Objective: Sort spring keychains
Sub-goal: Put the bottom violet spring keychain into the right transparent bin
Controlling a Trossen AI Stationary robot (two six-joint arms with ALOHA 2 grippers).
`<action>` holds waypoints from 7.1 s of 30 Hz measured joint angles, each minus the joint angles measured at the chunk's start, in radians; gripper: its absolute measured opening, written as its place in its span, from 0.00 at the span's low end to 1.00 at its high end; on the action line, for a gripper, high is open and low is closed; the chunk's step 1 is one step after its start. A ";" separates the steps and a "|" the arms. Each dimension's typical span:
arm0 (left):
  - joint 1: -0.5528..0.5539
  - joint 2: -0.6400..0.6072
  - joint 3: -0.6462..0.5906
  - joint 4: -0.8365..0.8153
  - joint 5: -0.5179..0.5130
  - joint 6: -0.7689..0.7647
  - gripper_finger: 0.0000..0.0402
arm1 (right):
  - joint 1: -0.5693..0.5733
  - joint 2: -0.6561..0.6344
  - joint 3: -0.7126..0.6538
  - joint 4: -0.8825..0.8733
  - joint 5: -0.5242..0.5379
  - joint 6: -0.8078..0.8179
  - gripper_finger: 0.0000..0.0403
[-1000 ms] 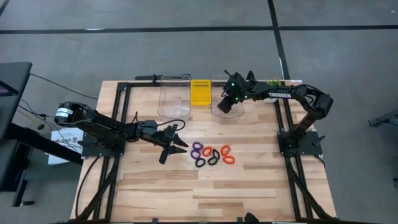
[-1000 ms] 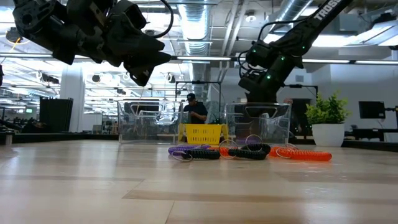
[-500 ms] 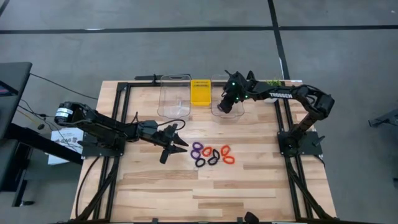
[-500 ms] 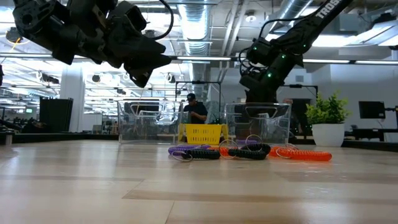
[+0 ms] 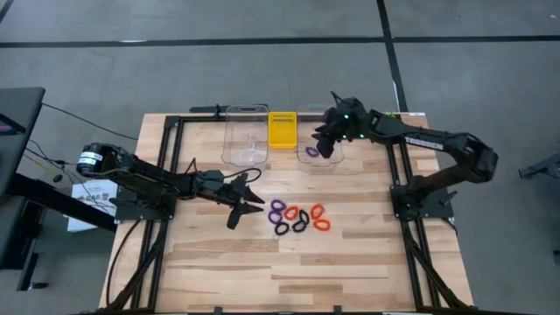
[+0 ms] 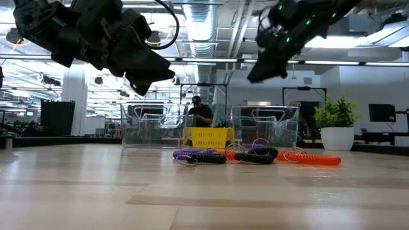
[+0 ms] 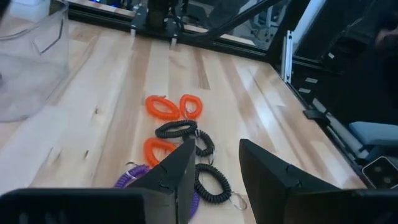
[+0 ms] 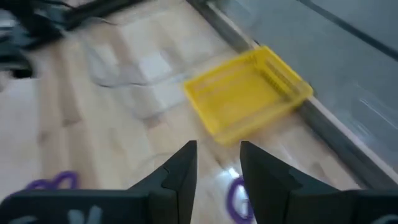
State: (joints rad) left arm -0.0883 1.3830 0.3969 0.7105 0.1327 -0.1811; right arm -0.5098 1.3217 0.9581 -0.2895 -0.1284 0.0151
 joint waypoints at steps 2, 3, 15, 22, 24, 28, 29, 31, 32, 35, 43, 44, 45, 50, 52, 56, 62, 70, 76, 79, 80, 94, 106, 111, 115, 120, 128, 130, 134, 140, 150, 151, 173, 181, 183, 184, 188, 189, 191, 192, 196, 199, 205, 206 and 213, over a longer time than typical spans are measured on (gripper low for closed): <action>-0.016 0.000 0.000 -0.007 -0.039 0.030 0.30 | 0.033 -0.041 0.000 -0.030 0.001 0.000 0.28; -0.024 0.000 0.000 -0.014 -0.060 0.044 0.30 | 0.053 -0.061 0.000 -0.039 0.002 0.001 0.28; -0.072 0.021 0.000 -0.040 -0.130 0.080 0.30 | 0.374 -0.164 0.000 -0.188 0.305 0.046 0.28; -0.072 0.152 0.000 0.012 -0.193 0.222 0.30 | 0.547 -0.158 -0.071 -0.123 0.473 0.071 0.28; -0.072 0.184 0.011 0.027 -0.193 0.263 0.30 | 0.589 -0.158 -0.108 -0.075 0.514 0.093 0.28; -0.074 0.221 0.040 0.034 -0.194 0.312 0.30 | 0.678 -0.158 -0.185 0.046 0.550 0.117 0.28; -0.078 0.228 0.044 0.034 -0.194 0.328 0.30 | 0.699 -0.158 -0.207 0.084 0.553 0.117 0.28; -0.087 0.249 0.055 0.032 -0.193 0.363 0.30 | 0.735 -0.157 -0.244 0.146 0.558 0.112 0.28; -0.091 0.258 0.058 0.032 -0.193 0.378 0.30 | 0.751 -0.157 -0.260 0.177 0.565 0.110 0.28; -0.100 0.293 0.076 0.031 -0.193 0.394 0.30 | 0.786 -0.157 -0.289 0.211 0.578 0.109 0.28; -0.103 0.379 0.135 0.031 -0.175 0.435 0.30 | 0.825 -0.157 -0.290 0.222 0.577 0.109 0.28; -0.103 0.389 0.142 0.031 -0.160 0.435 0.30 | 0.824 -0.157 -0.290 0.221 0.577 0.109 0.28; -0.103 0.401 0.149 0.031 -0.148 0.436 0.30 | 0.825 -0.157 -0.290 0.219 0.576 0.109 0.28; -0.101 0.438 0.172 0.020 -0.140 0.436 0.30 | 0.826 -0.157 -0.290 0.216 0.576 0.109 0.28; -0.101 0.448 0.178 0.001 -0.140 0.436 0.30 | 0.826 -0.157 -0.290 0.216 0.576 0.109 0.28; -0.100 0.455 0.178 -0.025 -0.140 0.436 0.30 | 0.830 -0.157 -0.290 0.215 0.575 0.110 0.28; -0.100 0.459 0.178 -0.051 -0.140 0.431 0.30 | 0.830 -0.157 -0.290 0.215 0.574 0.116 0.28; -0.063 0.454 0.183 -0.122 -0.170 0.331 0.30 | 0.830 -0.157 -0.289 0.215 0.574 0.117 0.28; -0.054 0.454 0.182 -0.136 -0.148 0.307 0.30 | 0.830 -0.157 -0.289 0.215 0.574 0.117 0.28; -0.056 0.455 0.181 -0.139 -0.147 0.306 0.30 | 0.830 -0.157 -0.289 0.215 0.574 0.117 0.28; -0.055 0.455 0.181 -0.140 -0.144 0.306 0.29 | 0.830 -0.157 -0.289 0.215 0.574 0.117 0.28; -0.055 0.457 0.179 -0.138 -0.106 0.310 0.08 | 0.830 -0.157 -0.289 0.216 0.574 0.117 0.28; -0.055 0.459 0.210 -0.145 -0.054 0.312 0.09 | 0.830 -0.157 -0.288 0.216 0.574 0.118 0.28; -0.056 0.450 0.210 -0.150 -0.045 0.314 0.09 | 0.830 -0.157 -0.288 0.216 0.574 0.118 0.28; -0.059 0.426 0.209 -0.150 -0.028 0.314 0.09 | 0.830 -0.157 -0.288 0.221 0.574 0.118 0.28; -0.059 0.366 0.210 -0.142 -0.002 0.307 0.09 | 0.830 -0.157 -0.288 0.224 0.574 0.118 0.28; -0.116 0.254 0.210 -0.129 -0.001 0.305 0.09 | 0.830 -0.118 -0.288 0.305 0.573 0.103 0.28; -0.134 0.231 0.211 -0.124 -0.003 0.311 0.09 | 0.830 -0.090 -0.287 0.355 0.572 0.070 0.28; -0.163 0.197 0.212 -0.100 -0.025 0.312 0.10 | 0.830 -0.032 -0.287 0.464 0.562 -0.003 0.28; -0.175 0.173 0.212 -0.095 -0.074 0.314 0.10 | 0.828 0.051 -0.287 0.634 0.444 -0.033 0.28; -0.174 0.173 0.212 -0.073 -0.162 0.304 0.10 | 0.829 0.177 -0.228 0.702 0.378 -0.130 0.28; -0.174 0.173 0.212 -0.073 -0.165 0.304 0.10 | 0.829 0.192 -0.218 0.702 0.378 -0.140 0.28; -0.174 0.173 0.212 -0.073 -0.167 0.303 0.11 | 0.810 0.351 -0.078 0.589 0.363 -0.154 0.40; -0.174 0.173 0.212 -0.073 -0.167 0.303 0.11 | 0.795 0.348 -0.078 0.588 0.363 -0.138 0.25; -0.174 0.173 0.212 -0.073 -0.167 0.303 0.11 | 0.795 0.347 -0.078 0.589 0.362 -0.138 0.18; -0.174 0.173 0.212 -0.073 -0.167 0.303 0.11 | 0.795 0.347 -0.078 0.589 0.362 -0.139 0.14; -0.174 0.174 0.212 -0.073 -0.167 0.303 0.11 | 0.795 0.347 -0.078 0.588 0.358 -0.145 0.03; -0.174 0.174 0.212 -0.073 -0.167 0.303 0.11 | 0.795 0.347 -0.078 0.588 0.351 -0.145 0.03; -0.174 0.174 0.212 -0.073 -0.167 0.303 0.11 | 0.795 0.347 -0.078 0.588 0.340 -0.145 0.05; -0.174 0.174 0.212 -0.073 -0.167 0.303 0.11 | 0.795 0.347 -0.078 0.588 0.337 -0.144 0.07; -0.174 0.174 0.212 -0.062 -0.204 0.303 0.11 | 0.795 0.347 -0.078 0.588 0.337 -0.145 0.08; -0.174 0.174 0.212 -0.060 -0.253 0.303 0.13 | 0.795 0.346 -0.078 0.588 0.337 -0.145 0.05; -0.174 0.174 0.212 -0.058 -0.298 0.303 0.20 | 0.795 0.346 -0.078 0.587 0.336 -0.146 0.04; -0.174 0.174 0.212 -0.058 -0.298 0.303 0.22 | 0.795 0.346 -0.078 0.585 0.336 -0.146 0.05; -0.174 0.174 0.212 -0.058 -0.298 0.303 0.31 | 0.795 0.346 -0.078 0.581 0.337 -0.146 0.06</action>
State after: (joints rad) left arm -0.2623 1.5570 0.6094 0.6521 -0.1650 0.1219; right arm 0.2852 1.6680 0.8799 0.2916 0.2083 -0.1310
